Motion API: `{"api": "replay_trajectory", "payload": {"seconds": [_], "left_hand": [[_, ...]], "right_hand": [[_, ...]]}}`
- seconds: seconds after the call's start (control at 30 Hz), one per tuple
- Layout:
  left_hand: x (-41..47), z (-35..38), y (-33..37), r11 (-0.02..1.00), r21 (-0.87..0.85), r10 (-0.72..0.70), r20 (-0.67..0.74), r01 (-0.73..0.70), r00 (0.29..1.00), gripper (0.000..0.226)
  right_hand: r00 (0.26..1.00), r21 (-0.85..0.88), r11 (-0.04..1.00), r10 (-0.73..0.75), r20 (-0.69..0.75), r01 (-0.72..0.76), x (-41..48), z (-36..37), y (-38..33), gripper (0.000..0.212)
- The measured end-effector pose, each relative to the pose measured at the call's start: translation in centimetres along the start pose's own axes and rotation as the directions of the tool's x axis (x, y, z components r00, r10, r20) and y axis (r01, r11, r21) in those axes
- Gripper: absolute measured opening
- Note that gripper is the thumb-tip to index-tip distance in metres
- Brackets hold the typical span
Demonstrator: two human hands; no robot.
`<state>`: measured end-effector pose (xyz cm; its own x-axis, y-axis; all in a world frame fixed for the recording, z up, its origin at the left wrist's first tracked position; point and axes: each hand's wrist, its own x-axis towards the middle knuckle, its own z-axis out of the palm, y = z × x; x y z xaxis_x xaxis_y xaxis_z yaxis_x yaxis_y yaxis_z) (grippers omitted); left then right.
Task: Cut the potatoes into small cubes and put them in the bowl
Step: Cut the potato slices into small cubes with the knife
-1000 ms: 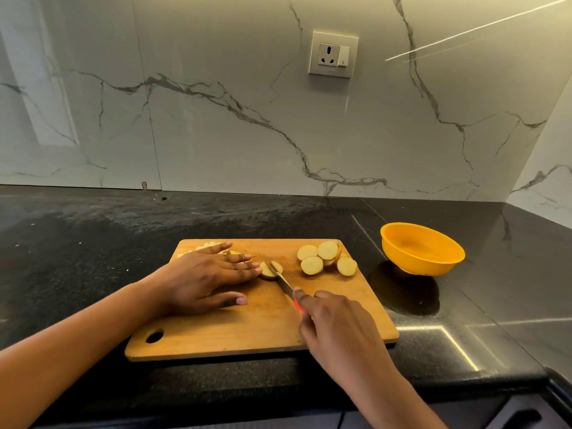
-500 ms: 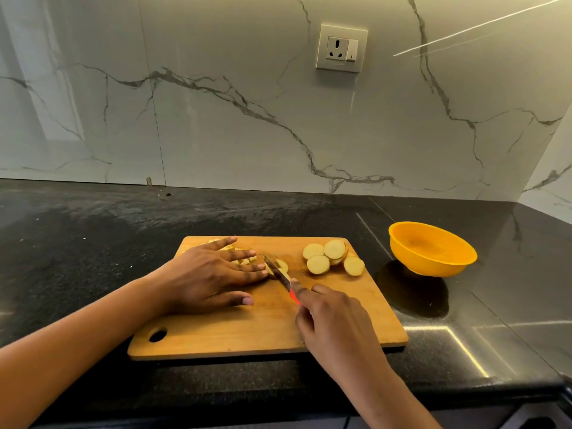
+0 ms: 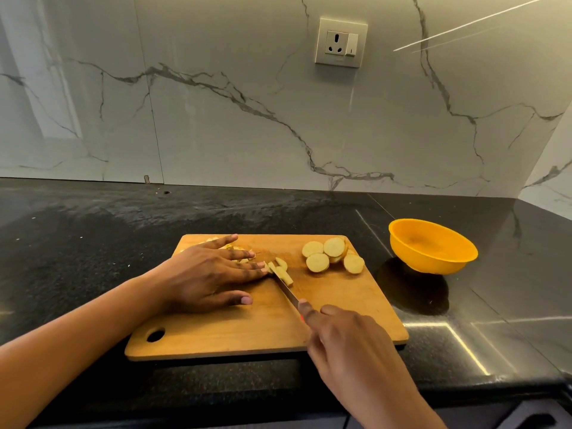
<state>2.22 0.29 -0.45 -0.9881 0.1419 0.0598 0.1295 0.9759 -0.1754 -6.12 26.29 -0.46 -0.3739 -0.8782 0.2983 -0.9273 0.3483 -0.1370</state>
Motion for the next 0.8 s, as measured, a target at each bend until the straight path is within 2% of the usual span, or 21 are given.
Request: {"api": "replay_trajectory", "payload": {"seconds": [0.1, 0.23, 0.37, 0.4, 0.47, 0.53, 0.6, 0.7, 0.8], "left_hand": [[-0.2, 0.0, 0.1, 0.999, -0.037, 0.000, -0.034, -0.001, 0.999, 0.062], [-0.4, -0.2, 0.5, 0.998, 0.029, 0.065, -0.323, -0.059, 0.944, 0.041], [0.3, -0.1, 0.9, 0.996, 0.024, 0.089, -0.409, -0.087, 0.908, 0.037], [0.7, -0.2, 1.0, 0.998, 0.003, 0.062, -0.400, -0.066, 0.914, 0.042], [1.3, -0.5, 1.5, 0.990, -0.125, -0.099, -0.313, 0.063, 0.944, 0.063], [2.0, -1.0, 2.4, 0.935, -0.237, -0.292, -0.093, 0.263, 0.952, 0.080], [3.1, -1.4, 3.7, 0.895, -0.295, -0.349, 0.007, 0.336, 0.937, 0.090], [4.9, -1.3, 4.7, 0.878, -0.327, -0.372, -0.007, 0.349, 0.928, 0.083], [6.1, -1.0, 5.1, 0.872, -0.301, -0.409, -0.015, 0.386, 0.912, 0.073]], "right_hand": [[1.000, 0.003, 1.000, 0.020, -0.017, -0.020, -0.3, -0.4, 0.0, 0.050], [0.999, -0.026, 0.999, 0.048, 0.026, -0.047, -0.3, -0.7, -0.5, 0.053], [0.995, -0.008, 0.999, 0.052, 0.082, -0.051, -2.1, -2.5, -0.4, 0.053], [0.995, -0.004, 0.998, 0.062, 0.072, -0.061, -2.7, -3.1, -0.2, 0.053], [0.996, -0.025, 0.996, 0.091, 0.010, -0.091, -3.2, -3.8, 0.4, 0.053], [0.988, -0.046, 0.990, 0.127, -0.083, -0.131, -2.7, -4.0, 1.3, 0.052], [0.969, -0.021, 0.981, 0.189, -0.160, -0.194, -1.5, -3.7, 2.4, 0.047], [0.920, 0.063, 0.950, 0.313, -0.238, -0.307, 1.1, -2.9, 4.2, 0.041], [0.871, 0.212, 0.919, 0.386, -0.304, -0.333, 3.4, -1.8, 5.1, 0.042]]}}
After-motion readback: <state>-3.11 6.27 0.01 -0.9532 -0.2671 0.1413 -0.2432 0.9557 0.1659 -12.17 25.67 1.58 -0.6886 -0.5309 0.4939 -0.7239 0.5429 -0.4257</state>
